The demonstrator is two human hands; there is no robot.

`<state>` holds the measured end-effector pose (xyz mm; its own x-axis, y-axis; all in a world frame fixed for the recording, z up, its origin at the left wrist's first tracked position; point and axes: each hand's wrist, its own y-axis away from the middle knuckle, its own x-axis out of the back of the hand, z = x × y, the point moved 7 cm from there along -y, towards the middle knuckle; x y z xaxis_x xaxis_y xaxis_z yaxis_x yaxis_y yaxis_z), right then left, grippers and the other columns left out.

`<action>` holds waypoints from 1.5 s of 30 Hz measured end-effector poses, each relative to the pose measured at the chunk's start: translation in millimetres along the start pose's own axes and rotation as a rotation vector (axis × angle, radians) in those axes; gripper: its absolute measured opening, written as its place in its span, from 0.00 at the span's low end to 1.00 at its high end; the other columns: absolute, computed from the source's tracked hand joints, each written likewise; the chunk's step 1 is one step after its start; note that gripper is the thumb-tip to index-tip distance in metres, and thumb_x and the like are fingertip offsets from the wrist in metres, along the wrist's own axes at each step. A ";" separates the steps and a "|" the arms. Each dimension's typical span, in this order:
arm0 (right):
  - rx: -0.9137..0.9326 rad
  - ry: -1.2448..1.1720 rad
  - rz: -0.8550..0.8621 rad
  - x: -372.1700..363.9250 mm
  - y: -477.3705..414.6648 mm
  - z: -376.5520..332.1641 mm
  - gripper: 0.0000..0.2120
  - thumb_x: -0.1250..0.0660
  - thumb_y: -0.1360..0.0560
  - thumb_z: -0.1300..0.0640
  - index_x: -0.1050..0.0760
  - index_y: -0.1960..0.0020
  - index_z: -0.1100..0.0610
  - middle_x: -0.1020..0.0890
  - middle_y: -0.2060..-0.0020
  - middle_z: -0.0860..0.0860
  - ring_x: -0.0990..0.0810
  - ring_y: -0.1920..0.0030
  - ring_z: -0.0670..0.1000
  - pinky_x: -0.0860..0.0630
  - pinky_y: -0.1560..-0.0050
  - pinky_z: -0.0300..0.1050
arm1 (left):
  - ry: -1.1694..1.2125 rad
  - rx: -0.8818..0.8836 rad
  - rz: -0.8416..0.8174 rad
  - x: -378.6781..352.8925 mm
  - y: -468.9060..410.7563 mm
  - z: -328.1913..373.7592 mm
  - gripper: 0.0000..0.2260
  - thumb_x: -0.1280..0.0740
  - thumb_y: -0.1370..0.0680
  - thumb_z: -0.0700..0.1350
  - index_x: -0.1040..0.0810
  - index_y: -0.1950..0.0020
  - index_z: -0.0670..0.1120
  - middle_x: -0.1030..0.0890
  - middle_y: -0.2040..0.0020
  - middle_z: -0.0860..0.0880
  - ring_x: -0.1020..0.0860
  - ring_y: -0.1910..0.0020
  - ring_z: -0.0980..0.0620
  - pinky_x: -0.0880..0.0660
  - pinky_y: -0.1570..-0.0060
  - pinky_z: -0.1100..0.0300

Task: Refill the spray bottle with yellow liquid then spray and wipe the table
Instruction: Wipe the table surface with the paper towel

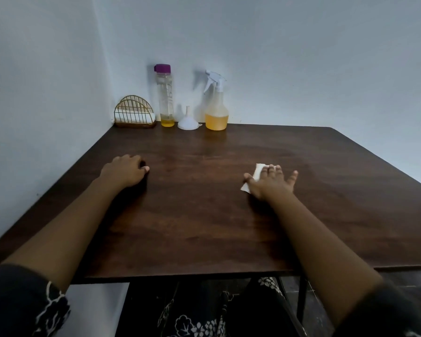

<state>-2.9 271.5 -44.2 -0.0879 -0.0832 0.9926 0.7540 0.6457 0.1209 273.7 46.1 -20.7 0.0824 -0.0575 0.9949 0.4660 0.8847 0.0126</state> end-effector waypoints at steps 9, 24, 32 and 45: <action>0.432 -0.047 0.005 6.3 2.4 -241.8 0.34 0.60 0.21 0.38 0.57 0.23 0.59 0.55 0.23 0.55 0.60 0.24 0.54 0.72 0.33 0.64 | 0.064 0.055 0.113 -6.5 -10.3 -20.5 0.19 0.45 0.19 0.51 0.34 0.29 0.50 0.32 0.29 0.44 0.34 0.32 0.42 0.33 0.38 0.45; -0.016 -0.001 -0.017 19.0 -111.1 -8.5 0.34 0.62 0.22 0.35 0.57 0.23 0.54 0.54 0.23 0.50 0.59 0.24 0.53 0.69 0.32 0.67 | 0.001 0.062 0.088 -10.6 -14.9 -14.2 0.20 0.48 0.18 0.51 0.38 0.27 0.49 0.36 0.27 0.44 0.36 0.30 0.41 0.35 0.37 0.44; 0.185 0.013 -0.009 18.7 -82.7 -149.2 0.35 0.60 0.22 0.36 0.56 0.23 0.58 0.54 0.23 0.52 0.59 0.24 0.54 0.68 0.33 0.67 | 0.005 0.071 0.092 -8.6 -14.7 -11.9 0.20 0.48 0.18 0.52 0.38 0.27 0.50 0.36 0.27 0.44 0.37 0.30 0.42 0.36 0.36 0.44; 0.292 0.001 0.053 10.6 -43.5 -156.7 0.35 0.61 0.23 0.35 0.55 0.23 0.55 0.53 0.23 0.50 0.58 0.24 0.52 0.70 0.33 0.66 | 0.053 0.061 0.115 -8.0 -13.2 -19.6 0.19 0.48 0.19 0.46 0.37 0.27 0.51 0.34 0.28 0.46 0.35 0.31 0.44 0.36 0.37 0.46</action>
<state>65.4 123.5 -39.9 -0.0523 -0.0441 0.9977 0.5383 0.8402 0.0653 284.1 25.8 -30.8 0.1791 0.0230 0.9836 0.3962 0.9134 -0.0935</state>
